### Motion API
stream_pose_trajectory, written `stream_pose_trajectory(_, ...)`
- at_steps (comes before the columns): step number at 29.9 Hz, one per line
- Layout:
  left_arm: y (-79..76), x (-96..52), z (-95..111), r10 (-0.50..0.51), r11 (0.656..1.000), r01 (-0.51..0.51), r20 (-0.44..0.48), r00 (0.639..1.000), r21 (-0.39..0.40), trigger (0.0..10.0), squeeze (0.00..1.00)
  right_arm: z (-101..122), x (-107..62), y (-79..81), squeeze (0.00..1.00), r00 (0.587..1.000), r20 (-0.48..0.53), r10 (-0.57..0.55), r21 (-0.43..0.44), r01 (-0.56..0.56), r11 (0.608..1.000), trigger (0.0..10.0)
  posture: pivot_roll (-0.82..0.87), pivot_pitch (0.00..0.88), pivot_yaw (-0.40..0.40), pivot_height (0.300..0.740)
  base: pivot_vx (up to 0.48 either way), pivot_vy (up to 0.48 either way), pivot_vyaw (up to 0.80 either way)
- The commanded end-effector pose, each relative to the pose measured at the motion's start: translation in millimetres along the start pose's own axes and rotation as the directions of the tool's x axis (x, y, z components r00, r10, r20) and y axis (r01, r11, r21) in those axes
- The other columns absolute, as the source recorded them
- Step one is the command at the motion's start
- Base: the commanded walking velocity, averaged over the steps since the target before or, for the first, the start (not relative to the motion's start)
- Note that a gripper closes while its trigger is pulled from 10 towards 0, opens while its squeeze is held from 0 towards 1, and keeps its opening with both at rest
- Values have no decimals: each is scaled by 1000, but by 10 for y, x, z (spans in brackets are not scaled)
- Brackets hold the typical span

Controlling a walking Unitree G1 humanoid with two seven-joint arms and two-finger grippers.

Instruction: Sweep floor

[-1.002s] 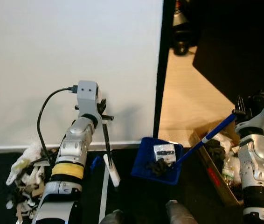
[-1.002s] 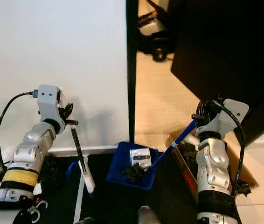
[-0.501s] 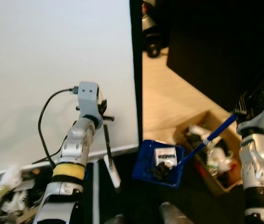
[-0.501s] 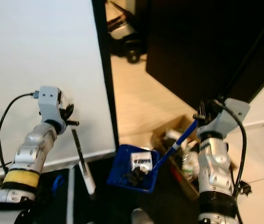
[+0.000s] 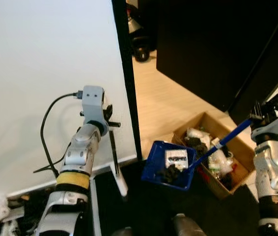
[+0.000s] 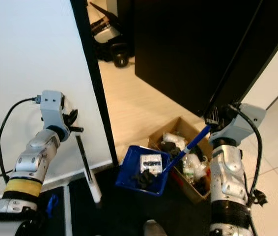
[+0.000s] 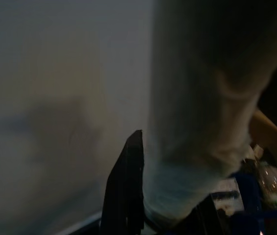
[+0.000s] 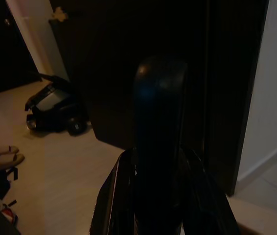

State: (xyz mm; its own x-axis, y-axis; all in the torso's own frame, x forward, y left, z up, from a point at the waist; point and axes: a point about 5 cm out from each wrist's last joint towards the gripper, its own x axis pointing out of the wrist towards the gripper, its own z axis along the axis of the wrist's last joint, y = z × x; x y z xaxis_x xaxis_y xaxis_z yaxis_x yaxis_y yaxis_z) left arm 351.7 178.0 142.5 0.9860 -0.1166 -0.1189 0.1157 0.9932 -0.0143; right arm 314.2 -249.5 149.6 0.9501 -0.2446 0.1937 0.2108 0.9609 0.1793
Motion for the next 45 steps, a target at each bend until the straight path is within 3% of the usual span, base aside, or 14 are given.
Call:
stream_pose_trajectory(1, 5, -3, 8, 2, 1000, -2, 5, 1000, 19, 10000, 0, 78, 5, 6, 0, 999, 37, 3, 32, -5, 999, 10000, 49, 139, 46, 740, 0, 0, -688)
stream_pose_trajectory(6, 5, -1, 9, 2, 1000, -2, 5, 1000, 19, 10000, 0, 131, 18, 26, 0, 998, 56, 11, 38, -14, 999, 10000, 50, 139, 47, 740, 0, 0, -568)
stream_pose_trajectory(8, 7, 1, 9, 2, 1000, -2, 4, 1000, 20, 10000, 0, 315, 77, 54, 0, 993, 114, 19, 47, -25, 999, 10000, 48, 140, 48, 740, 0, 0, -684)
stream_pose_trajectory(23, 2, 6, 2, -1, 1000, 1, 1, 1000, 20, 10000, 0, 936, 240, 39, 0, 955, 295, 15, 46, -30, 999, 10000, 48, 141, 50, 740, 0, 0, -645)
stream_pose_trajectory(33, 2, -1, 2, -2, 1000, 2, 1, 1000, 21, 10000, 0, 1150, 258, 46, 0, 937, 349, 27, 25, -38, 999, 10000, 48, 141, 51, 740, 0, 0, -529)
stream_pose_trajectory(45, -3, -1, 7, -3, 1000, 3, 5, 1000, 21, 10000, 0, 1201, 277, 45, 0, 934, 355, 33, 21, -43, 999, 10000, 50, 137, 49, 740, 0, 0, -482)
